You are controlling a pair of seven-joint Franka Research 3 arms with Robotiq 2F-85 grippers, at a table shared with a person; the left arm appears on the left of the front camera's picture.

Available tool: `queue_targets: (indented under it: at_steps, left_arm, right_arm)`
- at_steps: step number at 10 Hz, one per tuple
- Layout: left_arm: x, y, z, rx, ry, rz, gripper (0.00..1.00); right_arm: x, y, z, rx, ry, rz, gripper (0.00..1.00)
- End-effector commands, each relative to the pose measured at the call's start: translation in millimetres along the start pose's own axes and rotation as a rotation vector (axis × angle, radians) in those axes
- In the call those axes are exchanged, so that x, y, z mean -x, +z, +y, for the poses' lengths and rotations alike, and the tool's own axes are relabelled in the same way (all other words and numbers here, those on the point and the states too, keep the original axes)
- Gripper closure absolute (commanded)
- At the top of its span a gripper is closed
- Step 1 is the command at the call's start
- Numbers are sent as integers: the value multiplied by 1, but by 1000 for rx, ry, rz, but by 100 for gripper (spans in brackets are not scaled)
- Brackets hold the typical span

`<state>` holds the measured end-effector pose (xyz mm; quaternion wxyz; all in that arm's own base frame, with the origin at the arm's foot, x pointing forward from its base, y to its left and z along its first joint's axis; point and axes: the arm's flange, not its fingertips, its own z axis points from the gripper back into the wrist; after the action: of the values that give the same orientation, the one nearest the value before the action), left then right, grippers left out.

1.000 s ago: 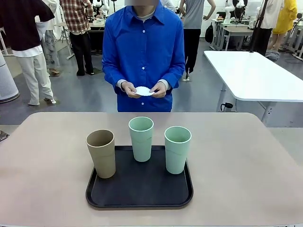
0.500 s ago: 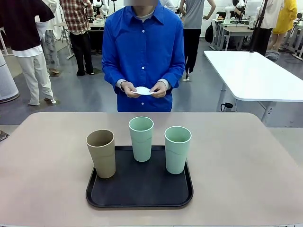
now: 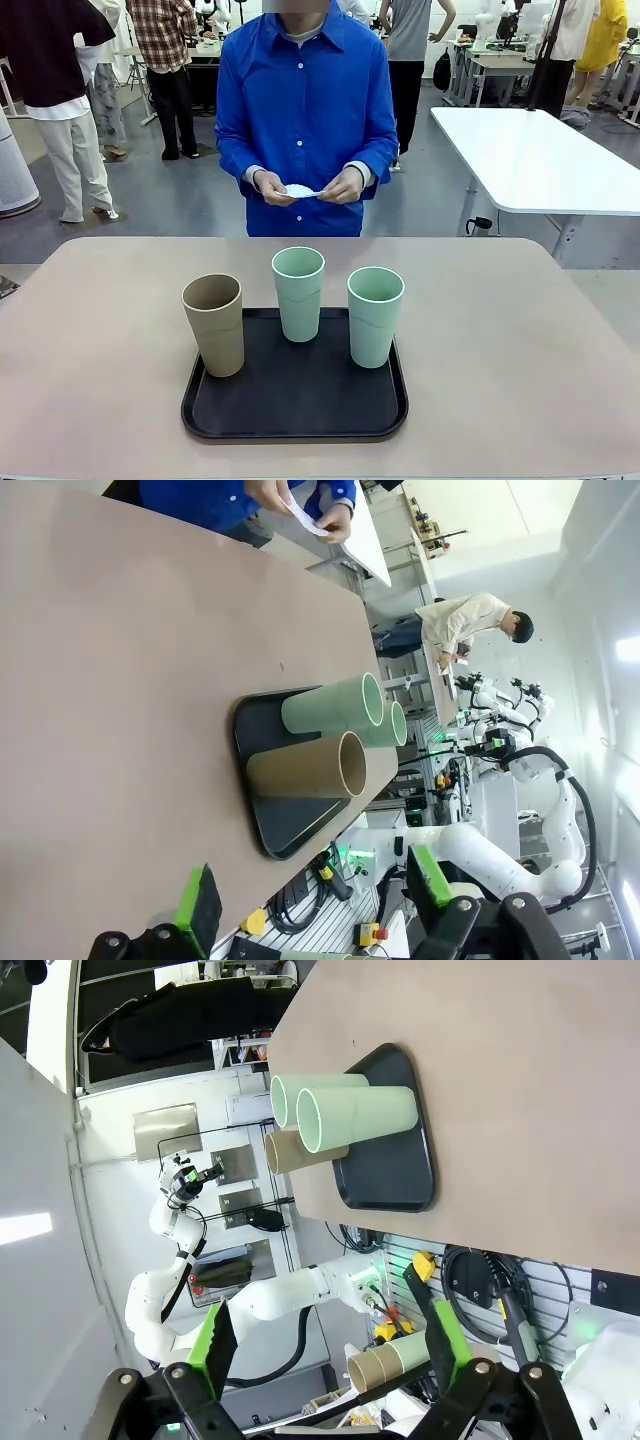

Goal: Place coasters on the table and set cups on them.
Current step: Pick up one Reusable plastic cup and place it on a coaster set by the human.

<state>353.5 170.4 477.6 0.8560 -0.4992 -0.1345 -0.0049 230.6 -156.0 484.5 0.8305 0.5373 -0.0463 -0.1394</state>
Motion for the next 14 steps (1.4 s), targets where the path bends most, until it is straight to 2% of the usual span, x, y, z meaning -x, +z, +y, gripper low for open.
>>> queue_targets:
  at_steps: [1,14]
  left_arm:
    - [0,0,0,15,2,-11,0]
    - [0,0,0,15,2,-11,0]
  right_arm:
    - [-1,-1,0,-19,-2,5,0]
    - [-1,-1,0,-19,-2,5,0]
